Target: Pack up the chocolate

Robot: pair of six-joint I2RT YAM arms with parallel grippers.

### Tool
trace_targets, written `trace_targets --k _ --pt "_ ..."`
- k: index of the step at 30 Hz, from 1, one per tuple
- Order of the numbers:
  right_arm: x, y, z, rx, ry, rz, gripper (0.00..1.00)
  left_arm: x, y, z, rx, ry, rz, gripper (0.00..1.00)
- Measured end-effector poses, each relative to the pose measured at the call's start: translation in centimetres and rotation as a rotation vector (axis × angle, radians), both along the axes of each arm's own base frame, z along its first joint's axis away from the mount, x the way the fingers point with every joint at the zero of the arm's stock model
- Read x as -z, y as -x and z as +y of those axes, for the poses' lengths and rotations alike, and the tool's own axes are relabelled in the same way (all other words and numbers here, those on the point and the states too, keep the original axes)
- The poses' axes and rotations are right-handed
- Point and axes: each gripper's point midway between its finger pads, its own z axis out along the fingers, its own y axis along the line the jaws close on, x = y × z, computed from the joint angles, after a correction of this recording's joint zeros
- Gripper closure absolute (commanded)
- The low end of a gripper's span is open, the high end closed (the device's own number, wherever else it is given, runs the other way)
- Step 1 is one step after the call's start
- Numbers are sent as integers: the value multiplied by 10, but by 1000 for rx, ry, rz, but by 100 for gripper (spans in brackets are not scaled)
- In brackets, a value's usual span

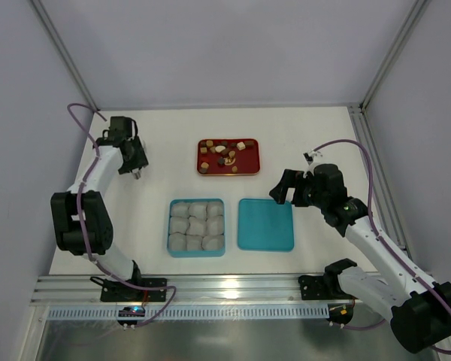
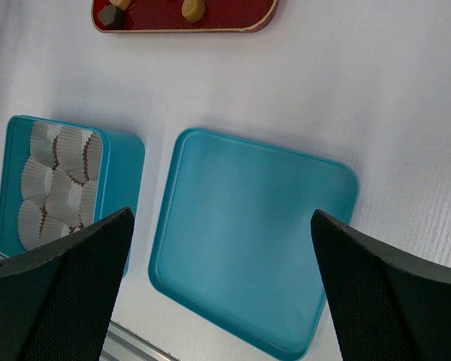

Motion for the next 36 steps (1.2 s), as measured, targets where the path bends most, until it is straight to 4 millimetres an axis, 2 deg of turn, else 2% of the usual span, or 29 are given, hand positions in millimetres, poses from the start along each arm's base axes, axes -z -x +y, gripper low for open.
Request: trace_targets --k 11,19,25,36 --pt "0 0 0 0 0 0 0 -25 20 -8 8 3 9 52" --pt "0 0 0 0 0 1 0 -47 25 -18 36 3 -8 53" --pt "1 0 0 1 1 6 0 -52 28 -23 52 3 1 56" --pt "4 0 0 2 2 14 0 -65 36 -48 124 5 6 57"
